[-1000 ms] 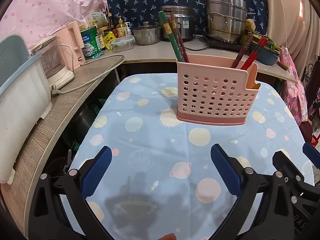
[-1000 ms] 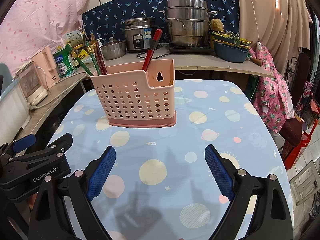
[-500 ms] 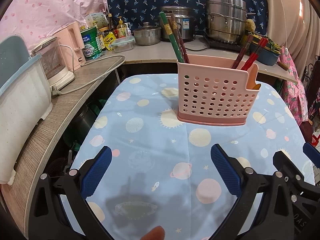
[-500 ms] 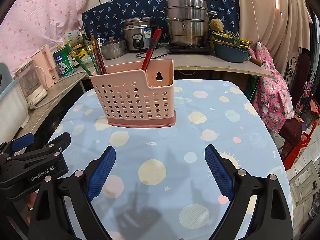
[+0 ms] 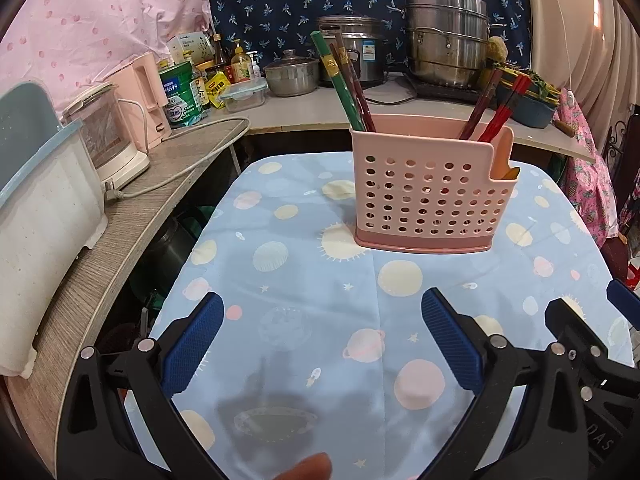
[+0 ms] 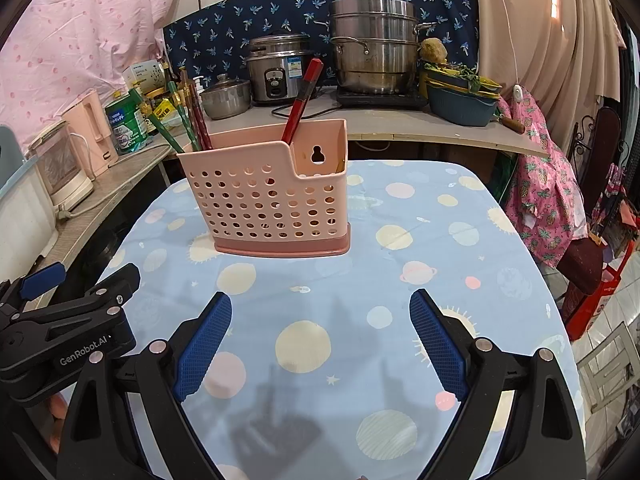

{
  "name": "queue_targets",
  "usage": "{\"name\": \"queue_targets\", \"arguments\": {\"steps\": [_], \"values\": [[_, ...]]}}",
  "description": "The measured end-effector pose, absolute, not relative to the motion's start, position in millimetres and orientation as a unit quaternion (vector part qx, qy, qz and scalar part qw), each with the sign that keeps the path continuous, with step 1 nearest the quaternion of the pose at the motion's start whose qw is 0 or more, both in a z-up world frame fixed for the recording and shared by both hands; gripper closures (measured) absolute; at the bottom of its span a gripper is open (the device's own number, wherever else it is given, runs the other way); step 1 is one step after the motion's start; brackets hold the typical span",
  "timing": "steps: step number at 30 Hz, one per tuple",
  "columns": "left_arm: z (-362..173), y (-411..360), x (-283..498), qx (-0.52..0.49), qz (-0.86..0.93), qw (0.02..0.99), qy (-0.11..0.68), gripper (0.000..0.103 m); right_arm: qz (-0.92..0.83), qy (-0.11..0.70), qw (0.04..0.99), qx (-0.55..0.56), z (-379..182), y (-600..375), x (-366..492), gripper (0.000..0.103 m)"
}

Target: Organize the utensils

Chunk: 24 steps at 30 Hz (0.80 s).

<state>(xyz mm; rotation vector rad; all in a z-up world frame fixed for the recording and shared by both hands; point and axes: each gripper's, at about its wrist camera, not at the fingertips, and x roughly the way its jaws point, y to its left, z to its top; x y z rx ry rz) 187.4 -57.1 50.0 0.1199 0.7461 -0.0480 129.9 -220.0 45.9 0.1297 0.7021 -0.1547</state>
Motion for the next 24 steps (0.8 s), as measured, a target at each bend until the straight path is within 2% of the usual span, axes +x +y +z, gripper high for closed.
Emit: {"name": "queue_targets", "arguments": {"steps": [24], "values": [[50.0,-57.2,193.7,0.051,-0.019,0.928,0.368,0.008,-0.076,0.344,0.934,0.063,46.1,-220.1,131.7,0.016]]}}
